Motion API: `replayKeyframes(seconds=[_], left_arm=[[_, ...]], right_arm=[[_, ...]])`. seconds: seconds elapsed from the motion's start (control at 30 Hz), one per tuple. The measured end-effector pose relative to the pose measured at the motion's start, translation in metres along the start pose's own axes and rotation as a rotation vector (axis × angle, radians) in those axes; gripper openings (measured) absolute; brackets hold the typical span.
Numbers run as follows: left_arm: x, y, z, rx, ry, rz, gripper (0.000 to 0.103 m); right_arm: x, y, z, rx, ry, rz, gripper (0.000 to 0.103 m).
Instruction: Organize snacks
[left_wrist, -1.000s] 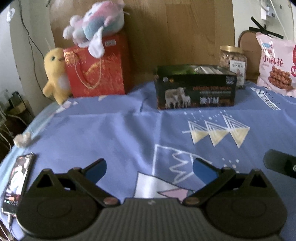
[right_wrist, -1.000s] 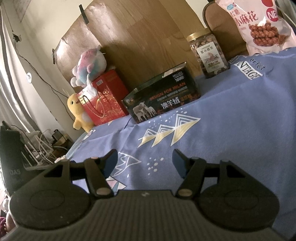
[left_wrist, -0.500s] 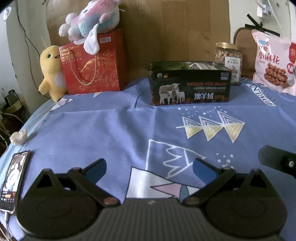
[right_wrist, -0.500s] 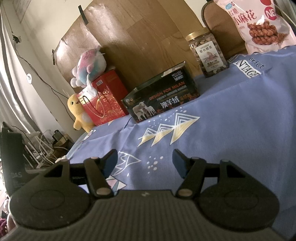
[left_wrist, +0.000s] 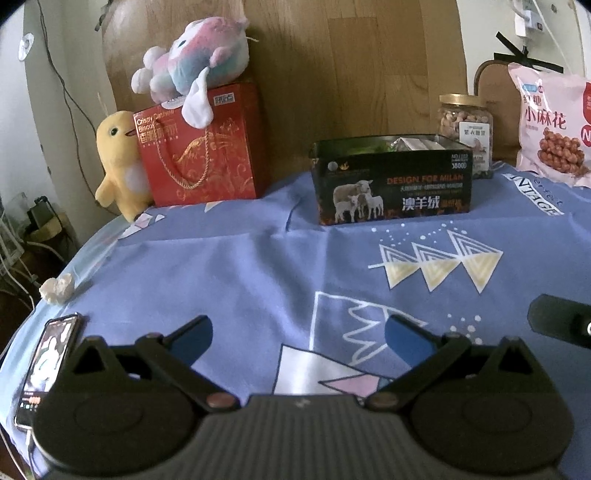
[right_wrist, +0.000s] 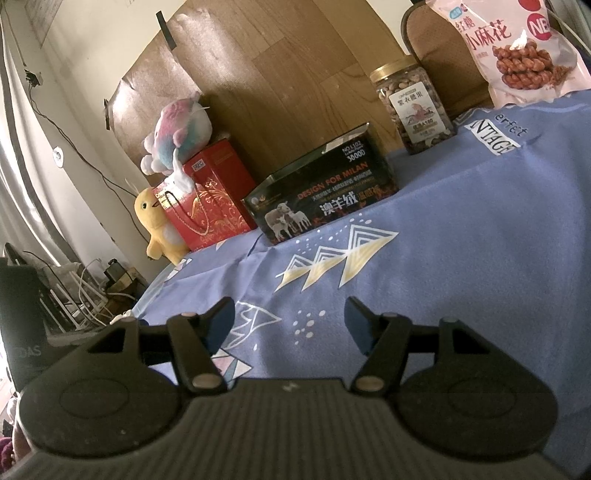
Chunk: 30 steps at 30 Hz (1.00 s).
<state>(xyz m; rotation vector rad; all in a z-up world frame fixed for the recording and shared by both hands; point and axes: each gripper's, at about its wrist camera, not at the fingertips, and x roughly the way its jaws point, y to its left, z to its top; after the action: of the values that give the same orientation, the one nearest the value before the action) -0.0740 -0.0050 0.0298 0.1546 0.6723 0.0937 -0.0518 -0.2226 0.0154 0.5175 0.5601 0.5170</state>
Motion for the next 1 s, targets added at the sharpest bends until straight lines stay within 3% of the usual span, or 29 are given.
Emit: replayKeyframes(seconds=[1.0], left_arm=[[0.013,-0.006,-0.004,0.007,0.101,-0.037,0.103]], right_arm=[[0.0,-0.003,-0.005,0.013,-0.002,-0.007,0.071]])
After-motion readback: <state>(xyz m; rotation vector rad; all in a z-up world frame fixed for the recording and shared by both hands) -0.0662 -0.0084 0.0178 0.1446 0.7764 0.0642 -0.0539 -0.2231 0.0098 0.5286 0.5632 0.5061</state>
